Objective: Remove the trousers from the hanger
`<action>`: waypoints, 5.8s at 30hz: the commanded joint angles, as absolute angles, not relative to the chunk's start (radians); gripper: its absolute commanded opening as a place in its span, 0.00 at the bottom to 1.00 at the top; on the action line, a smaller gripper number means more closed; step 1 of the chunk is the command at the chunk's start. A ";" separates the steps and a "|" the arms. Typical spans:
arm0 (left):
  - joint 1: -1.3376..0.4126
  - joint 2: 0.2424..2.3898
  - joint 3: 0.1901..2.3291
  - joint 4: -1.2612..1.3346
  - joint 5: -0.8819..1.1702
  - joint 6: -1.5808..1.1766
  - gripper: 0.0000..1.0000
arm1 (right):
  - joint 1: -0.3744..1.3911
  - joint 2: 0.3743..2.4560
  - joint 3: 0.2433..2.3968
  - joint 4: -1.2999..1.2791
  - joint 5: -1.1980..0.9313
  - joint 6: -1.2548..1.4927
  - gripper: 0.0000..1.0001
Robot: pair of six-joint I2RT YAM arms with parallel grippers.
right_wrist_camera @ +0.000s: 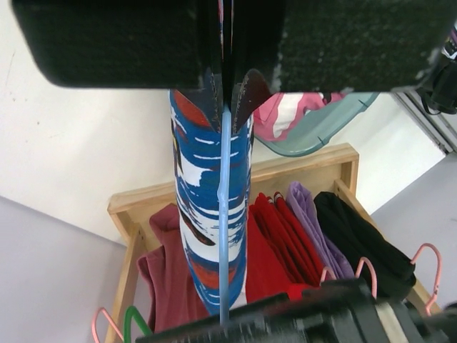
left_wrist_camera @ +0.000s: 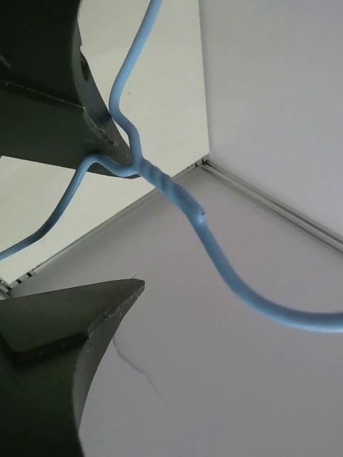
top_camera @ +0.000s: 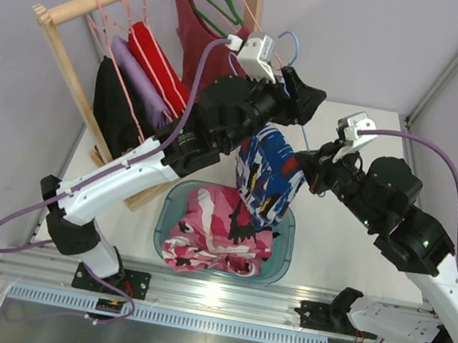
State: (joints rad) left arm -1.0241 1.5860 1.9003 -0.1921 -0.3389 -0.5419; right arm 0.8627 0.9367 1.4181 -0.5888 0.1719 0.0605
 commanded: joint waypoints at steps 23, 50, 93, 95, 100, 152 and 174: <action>-1.037 1.537 1.990 -0.276 -0.390 -0.581 0.00 | 0.865 0.858 1.617 -0.673 0.222 0.173 0.92; -0.908 1.324 1.990 -0.426 -0.232 -0.954 0.00 | 0.868 0.655 1.037 -0.341 -0.044 0.041 0.95; -0.897 1.292 1.928 -0.465 -0.314 -1.035 0.00 | 1.305 0.906 0.768 0.167 0.541 0.022 0.98; -0.897 1.289 1.930 -0.462 -0.313 -1.031 0.00 | 1.321 0.954 0.827 0.160 0.671 0.018 0.99; -0.897 1.281 1.927 -0.471 -0.311 -1.023 0.00 | 1.339 0.973 0.864 0.172 0.747 0.063 0.99; -0.890 1.241 1.953 -0.532 -0.291 -1.005 0.00 | 1.236 0.633 0.706 -0.021 0.488 -0.018 0.99; -0.887 1.241 1.960 -0.543 -0.285 -1.005 0.00 | 1.230 0.653 0.726 -0.060 0.466 -0.074 0.99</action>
State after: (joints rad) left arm -0.8944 1.2678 1.8984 -0.6762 -0.3096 -0.9901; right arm 1.2350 0.6518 0.7074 -0.0628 0.4465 -0.0463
